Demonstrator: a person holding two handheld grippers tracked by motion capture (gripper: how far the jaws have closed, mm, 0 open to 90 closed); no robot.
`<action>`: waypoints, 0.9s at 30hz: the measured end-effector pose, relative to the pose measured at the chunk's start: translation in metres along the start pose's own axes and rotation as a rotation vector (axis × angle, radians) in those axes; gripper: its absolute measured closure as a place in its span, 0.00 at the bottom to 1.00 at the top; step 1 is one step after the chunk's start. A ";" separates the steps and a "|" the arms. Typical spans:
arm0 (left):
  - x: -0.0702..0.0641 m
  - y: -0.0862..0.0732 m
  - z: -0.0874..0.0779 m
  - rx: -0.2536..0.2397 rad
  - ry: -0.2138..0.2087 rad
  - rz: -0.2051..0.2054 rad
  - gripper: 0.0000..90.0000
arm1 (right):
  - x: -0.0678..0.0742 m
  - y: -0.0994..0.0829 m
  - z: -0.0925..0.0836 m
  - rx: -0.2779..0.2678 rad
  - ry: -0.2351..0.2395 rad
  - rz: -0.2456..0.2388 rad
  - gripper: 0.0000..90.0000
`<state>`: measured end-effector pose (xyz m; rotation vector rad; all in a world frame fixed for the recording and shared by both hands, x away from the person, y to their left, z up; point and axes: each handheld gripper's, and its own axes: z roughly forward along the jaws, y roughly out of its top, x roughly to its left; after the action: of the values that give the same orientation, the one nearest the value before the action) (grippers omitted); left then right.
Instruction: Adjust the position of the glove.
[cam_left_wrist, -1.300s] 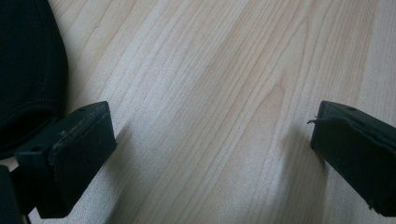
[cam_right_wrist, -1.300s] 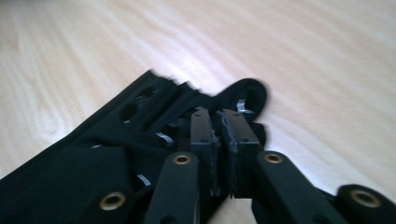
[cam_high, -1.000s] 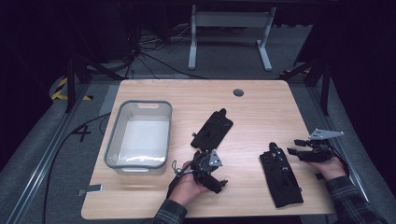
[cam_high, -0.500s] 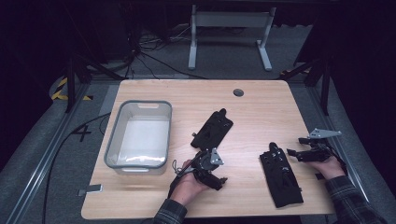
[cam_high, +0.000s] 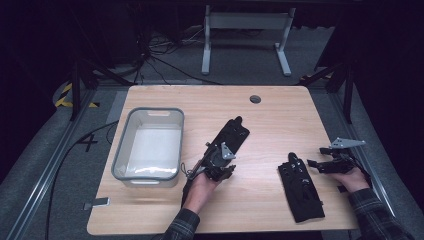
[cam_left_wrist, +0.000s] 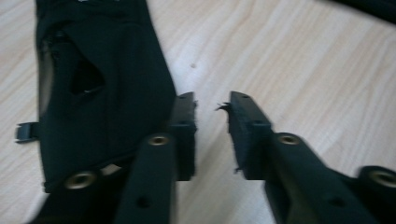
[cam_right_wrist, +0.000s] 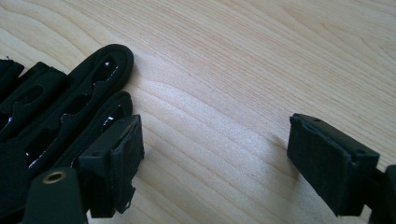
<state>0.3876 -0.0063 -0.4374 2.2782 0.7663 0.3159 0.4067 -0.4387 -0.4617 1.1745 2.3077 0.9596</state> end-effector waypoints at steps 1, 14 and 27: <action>0.002 0.002 0.000 0.008 0.009 -0.013 0.90 | 0.000 0.000 0.000 0.000 0.000 0.000 0.21; 0.026 0.012 0.023 0.020 0.048 -0.088 1.00 | 0.000 0.000 0.000 0.004 0.004 -0.006 0.19; 0.039 0.028 0.052 0.050 0.073 -0.071 1.00 | 0.001 0.000 0.000 0.005 0.006 -0.006 0.19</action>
<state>0.4528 -0.0272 -0.4555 2.2903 0.8996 0.3516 0.4068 -0.4380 -0.4618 1.1676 2.3183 0.9568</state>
